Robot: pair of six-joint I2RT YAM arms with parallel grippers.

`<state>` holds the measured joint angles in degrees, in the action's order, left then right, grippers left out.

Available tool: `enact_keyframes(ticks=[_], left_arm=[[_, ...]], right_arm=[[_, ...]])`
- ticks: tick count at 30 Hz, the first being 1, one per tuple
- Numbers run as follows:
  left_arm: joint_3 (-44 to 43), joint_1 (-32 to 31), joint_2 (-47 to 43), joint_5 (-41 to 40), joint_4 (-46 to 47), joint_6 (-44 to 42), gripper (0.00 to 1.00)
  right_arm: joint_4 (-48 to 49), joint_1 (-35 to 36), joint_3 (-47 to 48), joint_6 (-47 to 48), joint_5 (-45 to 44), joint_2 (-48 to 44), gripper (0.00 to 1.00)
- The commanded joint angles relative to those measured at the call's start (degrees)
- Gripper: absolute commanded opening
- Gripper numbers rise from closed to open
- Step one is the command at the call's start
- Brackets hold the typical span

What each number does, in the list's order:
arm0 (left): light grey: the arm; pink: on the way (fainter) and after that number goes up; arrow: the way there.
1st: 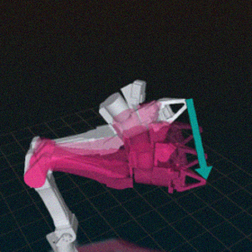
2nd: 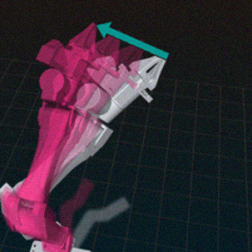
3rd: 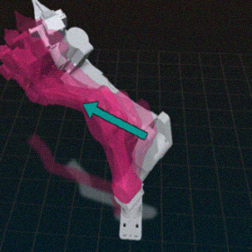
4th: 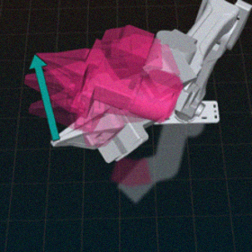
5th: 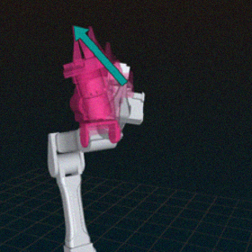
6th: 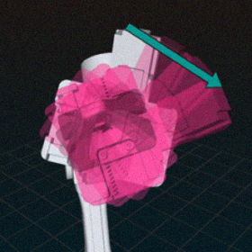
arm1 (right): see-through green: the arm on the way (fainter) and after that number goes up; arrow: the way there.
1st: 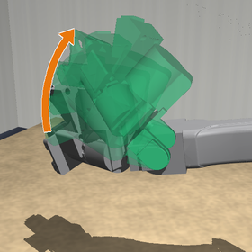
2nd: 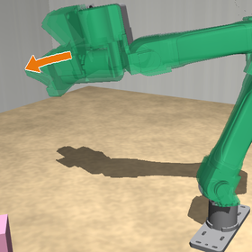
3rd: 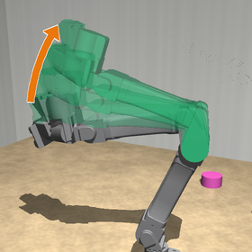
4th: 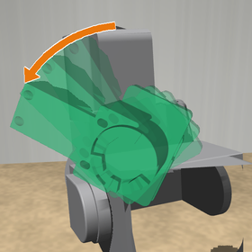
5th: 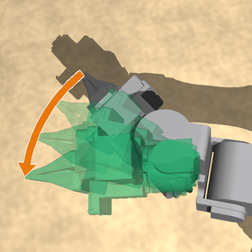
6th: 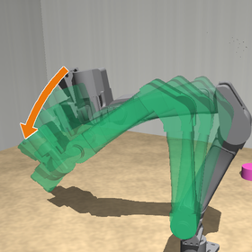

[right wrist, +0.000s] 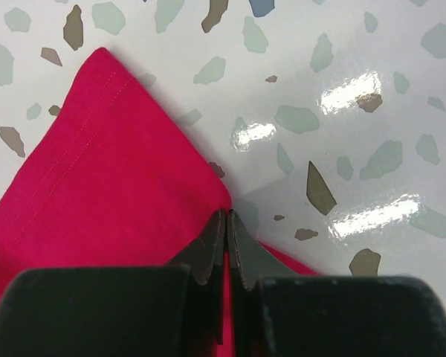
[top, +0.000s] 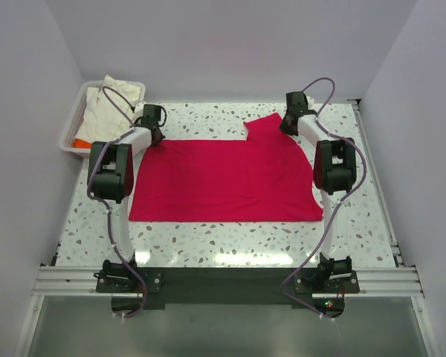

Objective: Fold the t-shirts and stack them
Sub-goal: Fold the tshirt

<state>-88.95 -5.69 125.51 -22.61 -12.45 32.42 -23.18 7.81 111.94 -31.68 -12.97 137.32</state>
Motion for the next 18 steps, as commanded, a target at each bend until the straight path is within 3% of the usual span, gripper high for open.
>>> enact_keyframes(ticks=[1,18], left_arm=[[1.0,0.1,-3.3,1.1,0.9,0.5,0.0],[0.8,0.2,-7.3,0.3,1.8,0.4,0.0]], right_arm=[[-2.8,0.2,2.8,1.3,-2.1,-1.6,0.0],[0.3,-2.8,-4.3,1.5,-2.3,-14.4,0.0]])
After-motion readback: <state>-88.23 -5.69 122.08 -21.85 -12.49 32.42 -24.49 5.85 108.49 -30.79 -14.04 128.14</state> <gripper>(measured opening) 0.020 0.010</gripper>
